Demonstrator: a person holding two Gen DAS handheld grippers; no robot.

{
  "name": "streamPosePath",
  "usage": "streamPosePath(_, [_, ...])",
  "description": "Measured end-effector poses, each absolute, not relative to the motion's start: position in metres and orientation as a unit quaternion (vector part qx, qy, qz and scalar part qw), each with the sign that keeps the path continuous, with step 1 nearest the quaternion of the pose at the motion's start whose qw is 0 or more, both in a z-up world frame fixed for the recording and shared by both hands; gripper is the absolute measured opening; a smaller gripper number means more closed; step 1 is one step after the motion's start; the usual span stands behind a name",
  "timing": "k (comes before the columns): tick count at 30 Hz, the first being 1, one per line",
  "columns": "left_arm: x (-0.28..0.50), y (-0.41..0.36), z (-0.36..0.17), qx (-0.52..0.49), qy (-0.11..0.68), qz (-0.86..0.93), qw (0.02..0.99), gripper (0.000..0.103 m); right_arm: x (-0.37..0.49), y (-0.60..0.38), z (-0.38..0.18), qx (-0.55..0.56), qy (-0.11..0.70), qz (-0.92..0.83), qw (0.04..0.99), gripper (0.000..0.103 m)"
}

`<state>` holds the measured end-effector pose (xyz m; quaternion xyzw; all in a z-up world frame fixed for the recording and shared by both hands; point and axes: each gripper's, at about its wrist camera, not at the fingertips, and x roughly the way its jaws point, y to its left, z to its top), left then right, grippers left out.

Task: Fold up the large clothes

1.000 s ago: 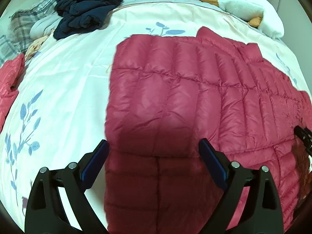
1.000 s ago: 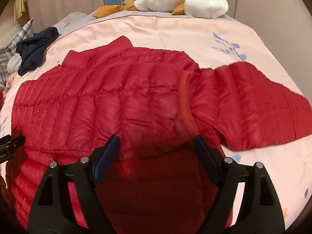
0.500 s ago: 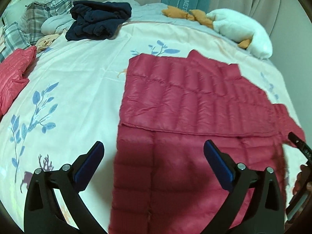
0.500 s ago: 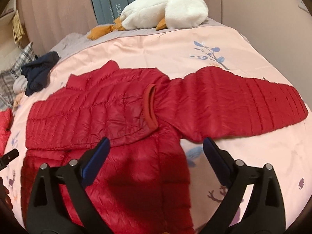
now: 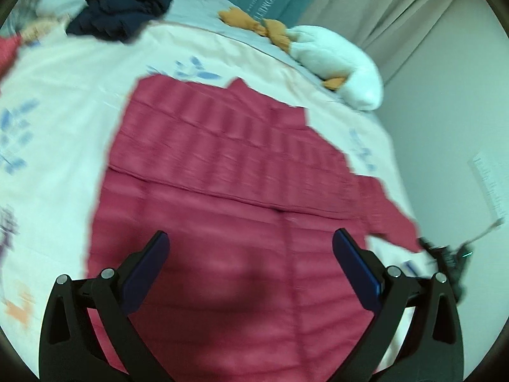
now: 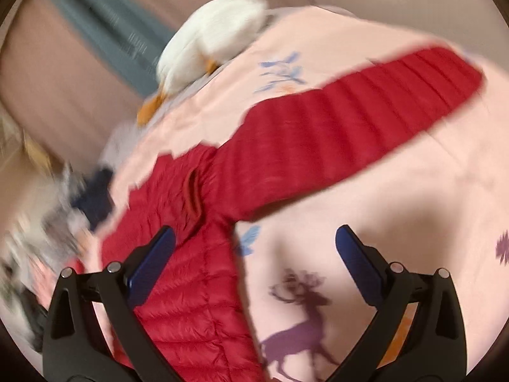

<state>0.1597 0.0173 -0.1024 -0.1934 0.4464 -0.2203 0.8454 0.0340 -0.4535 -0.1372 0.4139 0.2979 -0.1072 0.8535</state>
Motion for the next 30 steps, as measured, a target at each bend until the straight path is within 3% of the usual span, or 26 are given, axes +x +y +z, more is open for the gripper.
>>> streamPosePath(4, [0.158,0.013,-0.113,-0.269,0.446,-0.245,0.818,0.102,0.004,-0.518,-0.158,0.501,0.246,-0.138,0.818,0.101])
streamPosePath(13, [0.158,0.004,-0.13,-0.273,0.478,-0.223,0.805,0.102,-0.001,-0.623,-0.175,0.556,0.194,-0.213,0.779,0.101])
streamPosePath(16, [0.163,0.007,-0.131,-0.274,0.479,-0.208,0.808,0.102,0.009,-0.642,-0.179,0.574,0.169,-0.236,0.766,0.095])
streamPosePath(18, [0.166,0.008,-0.129,-0.276,0.476,-0.197,0.812,0.102,0.018,-0.648,-0.178,0.572,0.163,-0.242,0.766,0.087])
streamPosePath(21, [0.169,0.009,-0.124,-0.277,0.471,-0.188,0.816,0.102,0.033,-0.652,-0.183,0.563,0.169,-0.264,0.765,0.065])
streamPosePath(23, [0.17,0.009,-0.124,-0.276,0.473,-0.185,0.816,0.102,0.036,-0.657,-0.189,0.556,0.176,-0.278,0.763,0.033])
streamPosePath(25, [0.171,0.009,-0.124,-0.275,0.477,-0.184,0.814,0.102,0.038,-0.659,-0.194,0.554,0.181,-0.289,0.76,0.016])
streamPosePath(26, [0.172,0.01,-0.125,-0.274,0.48,-0.183,0.813,0.102,0.037,-0.66,-0.193,0.552,0.18,-0.29,0.761,0.01])
streamPosePath(30, [0.177,0.019,-0.129,-0.28,0.491,-0.17,0.807,0.102,0.045,-0.64,-0.153,0.45,0.201,-0.307,0.814,0.005])
